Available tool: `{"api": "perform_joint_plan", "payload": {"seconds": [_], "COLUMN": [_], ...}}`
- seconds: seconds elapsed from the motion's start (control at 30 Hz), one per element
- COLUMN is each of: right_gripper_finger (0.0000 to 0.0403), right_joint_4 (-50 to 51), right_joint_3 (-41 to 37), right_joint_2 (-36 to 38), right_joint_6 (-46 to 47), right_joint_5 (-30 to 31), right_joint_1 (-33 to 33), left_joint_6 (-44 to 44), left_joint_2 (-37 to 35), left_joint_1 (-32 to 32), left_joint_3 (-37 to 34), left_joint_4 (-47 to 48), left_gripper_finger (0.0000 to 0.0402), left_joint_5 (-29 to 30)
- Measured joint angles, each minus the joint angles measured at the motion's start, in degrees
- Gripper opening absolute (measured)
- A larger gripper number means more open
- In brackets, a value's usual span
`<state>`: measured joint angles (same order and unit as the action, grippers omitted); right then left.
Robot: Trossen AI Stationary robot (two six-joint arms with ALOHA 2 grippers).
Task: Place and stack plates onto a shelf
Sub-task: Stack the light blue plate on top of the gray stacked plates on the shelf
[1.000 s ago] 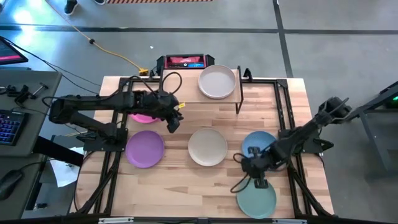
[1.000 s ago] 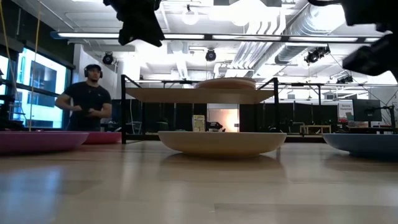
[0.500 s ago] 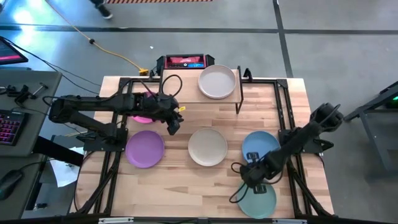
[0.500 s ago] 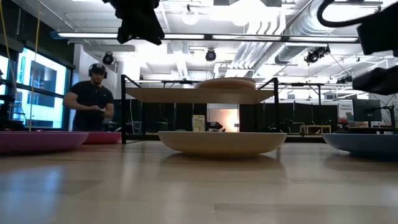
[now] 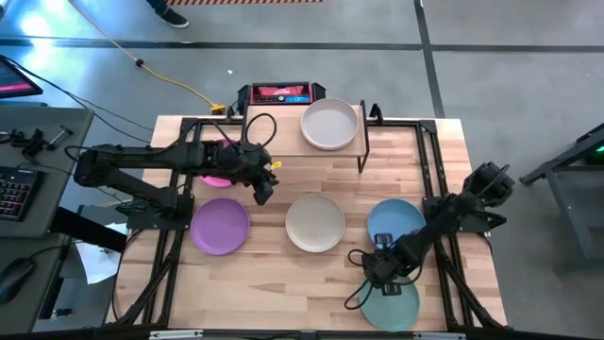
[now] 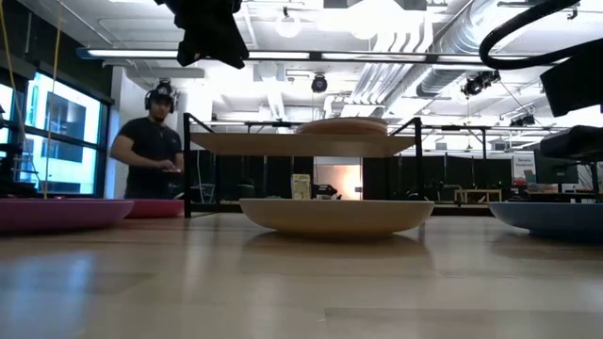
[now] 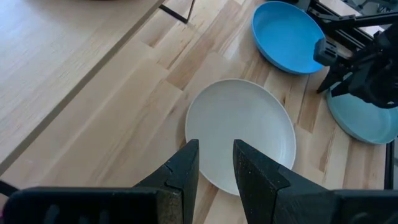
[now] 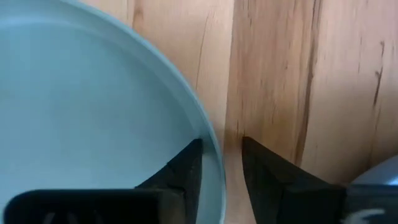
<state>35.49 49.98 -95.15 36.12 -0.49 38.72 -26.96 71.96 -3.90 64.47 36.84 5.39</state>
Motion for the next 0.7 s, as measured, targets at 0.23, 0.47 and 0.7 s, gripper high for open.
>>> {"api": "perform_joint_plan", "payload": {"seconds": [0.23,0.47,0.7], "right_gripper_finger": [0.0009,0.0003,0.0000], "right_joint_4": [1.9,6.5,11.9], "right_joint_3": [1.4,3.6,4.2], "right_joint_2": [-0.2,0.9,8.2], "right_joint_6": [0.0,0.0,1.5], "right_joint_5": [-3.4,-4.0,-2.6], "right_joint_1": [-0.5,-0.8,-4.2], "left_joint_6": [0.0,1.2,2.7], "left_joint_2": [0.0,0.0,0.0], "left_joint_1": [0.0,0.0,-0.6], "left_joint_3": [0.0,0.0,0.0], "left_joint_4": [0.5,1.5,1.6], "left_gripper_finger": [0.0090,0.0090,0.0090], "left_joint_5": [0.0,0.0,-0.1]}}
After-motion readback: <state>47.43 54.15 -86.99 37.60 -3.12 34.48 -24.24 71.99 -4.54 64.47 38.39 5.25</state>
